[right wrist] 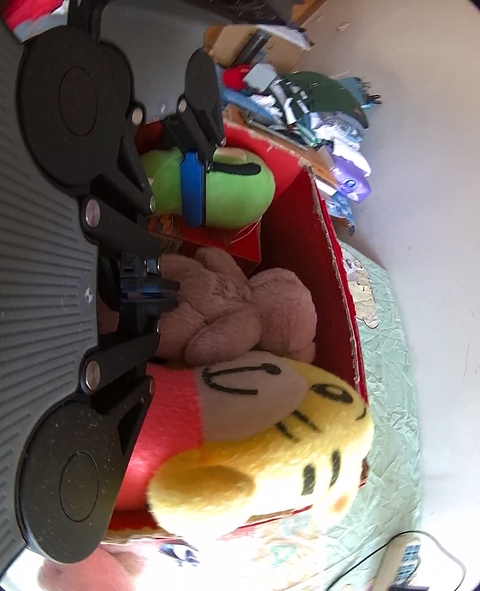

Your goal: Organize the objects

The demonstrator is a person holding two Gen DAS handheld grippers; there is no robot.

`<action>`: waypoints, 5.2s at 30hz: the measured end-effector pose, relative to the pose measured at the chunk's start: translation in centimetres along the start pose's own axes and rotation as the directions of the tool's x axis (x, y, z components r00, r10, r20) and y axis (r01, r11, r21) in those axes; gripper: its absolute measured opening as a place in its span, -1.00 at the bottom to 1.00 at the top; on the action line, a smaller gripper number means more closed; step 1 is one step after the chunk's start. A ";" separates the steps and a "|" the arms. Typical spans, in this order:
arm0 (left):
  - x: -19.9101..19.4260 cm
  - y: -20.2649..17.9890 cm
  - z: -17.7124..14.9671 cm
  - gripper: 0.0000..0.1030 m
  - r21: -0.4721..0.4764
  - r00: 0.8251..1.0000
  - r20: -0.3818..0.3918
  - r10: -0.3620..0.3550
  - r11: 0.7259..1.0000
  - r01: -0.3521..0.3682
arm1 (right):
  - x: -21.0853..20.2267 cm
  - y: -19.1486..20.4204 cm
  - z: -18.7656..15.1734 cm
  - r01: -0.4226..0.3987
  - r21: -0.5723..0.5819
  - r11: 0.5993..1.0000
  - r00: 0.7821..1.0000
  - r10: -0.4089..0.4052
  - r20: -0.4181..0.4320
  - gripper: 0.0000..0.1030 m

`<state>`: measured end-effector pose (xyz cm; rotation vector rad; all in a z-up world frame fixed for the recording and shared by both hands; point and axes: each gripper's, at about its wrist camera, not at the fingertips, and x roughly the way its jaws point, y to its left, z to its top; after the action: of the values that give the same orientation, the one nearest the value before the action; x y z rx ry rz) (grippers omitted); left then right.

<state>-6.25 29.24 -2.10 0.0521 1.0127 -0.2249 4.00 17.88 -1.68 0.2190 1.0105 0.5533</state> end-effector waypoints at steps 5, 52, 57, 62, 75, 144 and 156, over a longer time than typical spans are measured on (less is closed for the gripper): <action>-0.6 -0.5 0.2 0.74 -0.004 0.998 0.015 0.063 0.998 -0.063 | -1.7 0.3 -0.7 0.012 0.010 1.000 0.998 -0.013 0.056 -0.67; -5.9 -13.0 -3.3 0.77 -0.150 0.933 0.013 0.358 0.924 -0.353 | -11.6 -2.4 -6.7 0.019 -0.122 0.992 0.989 -0.001 0.150 -0.26; -4.8 -15.3 -3.6 0.77 -0.161 0.941 0.003 0.338 0.929 -0.333 | -12.4 -4.5 -7.5 0.001 -0.128 0.992 0.993 0.014 0.121 -0.25; -3.4 -17.1 -3.8 0.76 -0.180 0.964 -0.013 0.266 0.948 -0.264 | -13.0 -6.6 -8.4 0.005 -0.121 0.993 0.995 0.007 0.096 -0.19; 0.9 -22.2 -2.4 0.65 -0.110 0.995 0.017 0.103 0.989 -0.100 | -14.6 -16.6 -9.8 0.090 0.095 0.991 0.992 -0.097 0.079 -0.06; 1.5 -24.7 -3.4 0.54 0.006 0.986 0.040 -0.161 0.987 0.161 | -12.5 -25.4 -13.1 -0.257 0.606 0.752 0.962 0.262 0.083 0.15; 4.6 -29.0 -5.2 0.48 0.059 0.928 -0.100 -0.358 0.929 0.364 | -13.7 -24.4 -11.7 -0.205 0.474 0.857 0.976 0.218 0.028 0.13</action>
<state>-14.40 0.94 -6.97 -0.0571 1.0973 -0.6038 -3.30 -10.92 -7.94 0.7715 1.1455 0.4993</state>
